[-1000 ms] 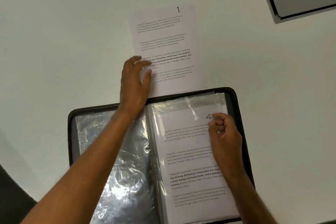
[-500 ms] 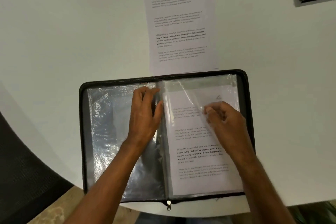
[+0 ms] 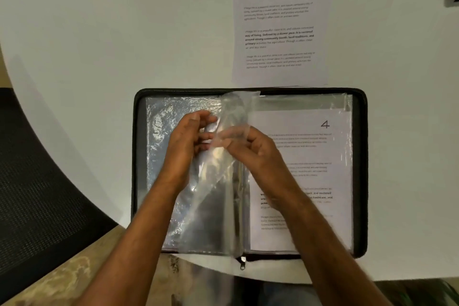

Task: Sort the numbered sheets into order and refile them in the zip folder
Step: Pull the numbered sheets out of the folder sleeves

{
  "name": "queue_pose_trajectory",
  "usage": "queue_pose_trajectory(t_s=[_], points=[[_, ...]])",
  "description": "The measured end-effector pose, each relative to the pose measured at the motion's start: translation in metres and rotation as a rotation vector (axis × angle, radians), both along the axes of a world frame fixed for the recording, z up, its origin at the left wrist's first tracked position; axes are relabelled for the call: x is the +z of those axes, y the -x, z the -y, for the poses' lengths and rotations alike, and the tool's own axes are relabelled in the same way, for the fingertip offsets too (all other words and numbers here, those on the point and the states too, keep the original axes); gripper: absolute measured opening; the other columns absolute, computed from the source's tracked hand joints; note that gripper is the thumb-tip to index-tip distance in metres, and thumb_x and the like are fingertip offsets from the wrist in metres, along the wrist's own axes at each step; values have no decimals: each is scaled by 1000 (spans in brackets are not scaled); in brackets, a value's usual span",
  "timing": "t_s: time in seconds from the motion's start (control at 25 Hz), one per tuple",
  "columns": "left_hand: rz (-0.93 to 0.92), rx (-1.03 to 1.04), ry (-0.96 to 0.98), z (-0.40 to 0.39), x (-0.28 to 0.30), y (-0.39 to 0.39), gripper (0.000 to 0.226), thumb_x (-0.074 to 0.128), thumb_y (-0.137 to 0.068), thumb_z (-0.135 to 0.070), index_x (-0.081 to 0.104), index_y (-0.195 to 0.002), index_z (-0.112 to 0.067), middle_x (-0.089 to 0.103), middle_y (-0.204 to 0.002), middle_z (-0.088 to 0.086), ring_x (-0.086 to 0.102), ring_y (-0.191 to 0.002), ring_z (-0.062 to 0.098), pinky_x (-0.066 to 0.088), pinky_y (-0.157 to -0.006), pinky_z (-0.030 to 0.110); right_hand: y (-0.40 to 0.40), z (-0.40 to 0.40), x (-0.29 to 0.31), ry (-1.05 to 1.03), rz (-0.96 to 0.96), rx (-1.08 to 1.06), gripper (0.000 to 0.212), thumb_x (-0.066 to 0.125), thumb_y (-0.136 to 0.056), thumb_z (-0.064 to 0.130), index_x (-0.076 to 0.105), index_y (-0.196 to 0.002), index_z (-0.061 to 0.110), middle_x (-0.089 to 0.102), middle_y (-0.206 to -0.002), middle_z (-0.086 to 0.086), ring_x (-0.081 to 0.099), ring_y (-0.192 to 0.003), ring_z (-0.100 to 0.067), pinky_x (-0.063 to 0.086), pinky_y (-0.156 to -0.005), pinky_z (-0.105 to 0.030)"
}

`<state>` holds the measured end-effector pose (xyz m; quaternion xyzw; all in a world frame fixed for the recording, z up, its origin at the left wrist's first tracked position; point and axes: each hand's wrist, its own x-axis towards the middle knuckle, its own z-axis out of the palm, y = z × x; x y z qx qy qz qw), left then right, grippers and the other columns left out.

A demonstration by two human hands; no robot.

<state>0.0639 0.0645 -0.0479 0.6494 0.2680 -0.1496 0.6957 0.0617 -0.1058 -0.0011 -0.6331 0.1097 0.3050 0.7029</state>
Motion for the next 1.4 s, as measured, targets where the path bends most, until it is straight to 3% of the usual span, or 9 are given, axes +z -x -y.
queue_pose_trajectory(t_s=[0.12, 0.24, 0.36, 0.48, 0.64, 0.76, 0.84, 1.04, 1.4], points=[[-68, 17, 39, -18, 3, -2, 59, 37, -98, -59, 63, -129, -15, 73, -122, 2, 66, -103, 24, 51, -96, 48, 9, -24, -14, 20, 12, 93, 34, 74, -89, 41, 66, -120, 29, 70, -122, 11, 62, -121, -8, 47, -108, -43], [-104, 11, 44, -42, 8, -4, 65, 25, -105, -62, 60, -135, -16, 70, -130, 5, 66, -116, 29, 45, -107, 56, 17, -41, -24, 80, 60, 203, 53, 79, -83, 49, 60, -131, 35, 56, -137, 23, 47, -132, 6, 39, -109, -28], [-114, -61, -39, -60, 12, -2, 69, 22, -102, -66, 58, -140, -22, 71, -129, 0, 70, -112, 24, 53, -95, 44, 22, -52, -32, 127, 105, 287, 60, 80, -83, 48, 54, -136, 41, 42, -145, 35, 37, -135, 14, 35, -110, -19], [-101, -90, -153, -67, 11, 2, 64, 39, -95, -76, 64, -131, -28, 73, -121, -4, 70, -97, 15, 52, -84, 36, 29, -57, -42, 238, 175, 360, 69, 78, -81, 57, 50, -141, 41, 35, -160, 19, 30, -146, 2, 36, -118, -35], [-61, -42, -536, -63, 4, 13, 68, 28, -96, -77, 69, -115, -26, 71, -109, -4, 64, -100, 4, 49, -91, 23, 31, -41, -50, 300, 389, 292, 49, 75, -91, 31, 58, -137, 27, 49, -149, 12, 41, -140, 0, 45, -109, -24], [-62, 57, -771, -53, 3, 15, 70, 17, -99, -75, 64, -118, -27, 69, -110, -9, 62, -101, 10, 51, -95, 41, 26, -9, -55, 540, 552, 252, 35, 68, -97, 25, 62, -131, 25, 57, -141, 10, 45, -130, 5, 35, -107, -10], [-19, 47, -887, -49, -5, 12, 53, 37, -102, -65, 52, -134, -26, 62, -127, -8, 59, -111, 11, 50, -99, 45, 21, 17, -63, 700, 589, 186, 37, 66, -98, 27, 59, -134, 22, 56, -144, 6, 41, -135, 0, 34, -115, -21], [-12, -137, -1270, -25, -19, 8, 100, 68, -88, -44, 10, -163, -14, 13, -168, 15, 17, -153, 36, 23, -122, 55, 3, 85, -75, 882, 541, -2, 52, 64, -99, 28, 48, -147, 20, 42, -159, 1, 34, -148, -15, 32, -122, -46], [132, -418, -1366, 33, -21, -14, 89, 65, -90, -35, 17, -163, -21, 1, -171, 17, -1, -158, 38, -2, -122, 61, -12, 151, -95, 1274, 443, 100, 82, 48, -101, 58, 13, -164, 18, 4, -172, -9, 0, -158, -33, 9, -127, -55]])
